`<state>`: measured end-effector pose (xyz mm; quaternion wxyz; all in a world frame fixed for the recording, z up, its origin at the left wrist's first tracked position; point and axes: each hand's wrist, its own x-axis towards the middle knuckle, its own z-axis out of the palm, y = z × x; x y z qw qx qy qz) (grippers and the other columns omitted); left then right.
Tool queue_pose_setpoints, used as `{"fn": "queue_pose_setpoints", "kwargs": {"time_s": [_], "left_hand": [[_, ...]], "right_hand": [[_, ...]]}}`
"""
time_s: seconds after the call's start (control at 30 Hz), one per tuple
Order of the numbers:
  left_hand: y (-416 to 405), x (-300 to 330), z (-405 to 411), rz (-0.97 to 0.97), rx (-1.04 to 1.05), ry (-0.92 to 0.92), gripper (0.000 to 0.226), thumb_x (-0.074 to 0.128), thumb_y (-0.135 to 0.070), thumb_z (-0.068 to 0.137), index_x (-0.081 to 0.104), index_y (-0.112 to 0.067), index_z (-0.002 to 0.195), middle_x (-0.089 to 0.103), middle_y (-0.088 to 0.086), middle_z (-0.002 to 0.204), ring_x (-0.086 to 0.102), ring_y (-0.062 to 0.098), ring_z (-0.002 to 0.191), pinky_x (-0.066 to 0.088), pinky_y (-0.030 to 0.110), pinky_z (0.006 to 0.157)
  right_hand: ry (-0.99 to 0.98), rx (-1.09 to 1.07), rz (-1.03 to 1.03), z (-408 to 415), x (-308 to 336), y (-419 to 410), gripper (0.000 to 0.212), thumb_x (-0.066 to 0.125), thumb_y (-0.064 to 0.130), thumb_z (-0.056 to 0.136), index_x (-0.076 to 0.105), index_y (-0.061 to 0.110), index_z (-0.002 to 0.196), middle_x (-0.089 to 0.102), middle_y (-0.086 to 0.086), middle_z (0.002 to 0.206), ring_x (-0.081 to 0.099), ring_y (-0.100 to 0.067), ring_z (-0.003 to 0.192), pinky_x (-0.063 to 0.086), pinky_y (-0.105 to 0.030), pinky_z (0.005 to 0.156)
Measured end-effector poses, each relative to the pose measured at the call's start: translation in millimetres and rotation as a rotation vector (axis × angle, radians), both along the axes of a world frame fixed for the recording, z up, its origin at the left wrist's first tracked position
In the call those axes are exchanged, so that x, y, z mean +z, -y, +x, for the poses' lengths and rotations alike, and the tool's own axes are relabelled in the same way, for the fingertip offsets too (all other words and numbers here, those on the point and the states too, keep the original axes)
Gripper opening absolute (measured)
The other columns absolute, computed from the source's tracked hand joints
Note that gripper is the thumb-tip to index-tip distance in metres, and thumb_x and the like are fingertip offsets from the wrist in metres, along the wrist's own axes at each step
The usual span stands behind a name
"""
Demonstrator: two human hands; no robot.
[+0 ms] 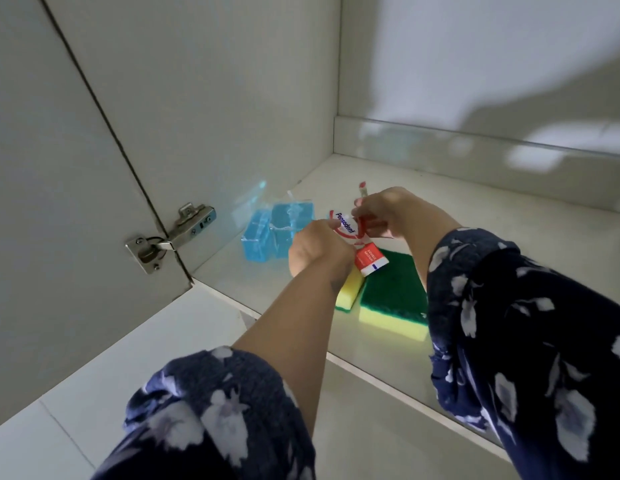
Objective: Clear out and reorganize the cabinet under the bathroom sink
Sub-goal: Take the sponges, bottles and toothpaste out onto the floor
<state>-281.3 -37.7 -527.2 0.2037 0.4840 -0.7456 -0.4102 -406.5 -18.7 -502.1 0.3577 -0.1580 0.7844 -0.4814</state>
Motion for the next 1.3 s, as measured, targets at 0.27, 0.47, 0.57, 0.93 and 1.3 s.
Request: {"fn": "queue_pose_setpoints", "kwargs": {"time_s": [0.27, 0.47, 0.57, 0.93, 1.3], "left_hand": [[-4.8, 16.0, 13.3, 0.122, 0.097, -0.307, 0.048, 0.075, -0.009, 0.080, 0.063, -0.025, 0.123, 0.069, -0.001, 0.106, 0.068, 0.014, 0.081, 0.059, 0.031, 0.078], [-4.2, 25.5, 70.8, 0.055, 0.102, -0.278, 0.049, 0.074, -0.005, 0.078, 0.064, -0.026, 0.122, 0.068, -0.001, 0.114, 0.067, 0.015, 0.086, 0.056, 0.028, 0.081], [-15.9, 28.4, 100.8, 0.082, 0.087, -0.288, 0.051, 0.075, -0.004, 0.078, 0.064, -0.026, 0.123, 0.067, 0.001, 0.117, 0.068, 0.015, 0.086, 0.057, 0.029, 0.078], [-77.6, -25.9, 213.7, 0.108, 0.091, -0.129, 0.041, 0.071, -0.002, 0.080, 0.065, -0.022, 0.115, 0.061, 0.002, 0.107, 0.060, 0.017, 0.086, 0.058, 0.037, 0.082], [-134.8, -153.9, 246.0, 0.364, 0.051, -0.015, 0.051, 0.063, 0.006, 0.080, 0.063, -0.022, 0.122, 0.062, -0.001, 0.118, 0.062, 0.013, 0.083, 0.049, 0.016, 0.064]], "right_hand": [[-0.011, 0.000, -0.142, 28.6, 27.7, -23.8, 0.027, 0.058, 0.002, 0.090, 0.062, 0.007, 0.117, 0.069, -0.004, 0.096, 0.064, -0.015, 0.077, 0.056, -0.027, 0.072], [-0.163, 0.038, -0.171, 61.1, 44.9, -51.9, 0.029, 0.069, 0.002, 0.084, 0.068, 0.012, 0.111, 0.072, -0.011, 0.095, 0.062, -0.016, 0.068, 0.052, -0.022, 0.057], [-0.184, 0.102, -0.150, 90.4, 49.2, -68.4, 0.028, 0.069, 0.004, 0.083, 0.069, 0.014, 0.110, 0.072, -0.010, 0.093, 0.065, -0.017, 0.070, 0.056, -0.024, 0.062], [-0.457, 0.446, 0.027, 205.8, -11.4, -135.0, 0.050, 0.073, 0.006, 0.078, 0.059, 0.024, 0.123, 0.066, -0.006, 0.084, 0.062, -0.016, 0.059, 0.057, -0.027, 0.057], [-0.437, 0.548, 0.384, 233.3, -148.8, -180.1, 0.060, 0.076, 0.010, 0.077, 0.054, 0.024, 0.130, 0.063, -0.007, 0.120, 0.063, -0.014, 0.072, 0.047, -0.018, 0.055]]}}
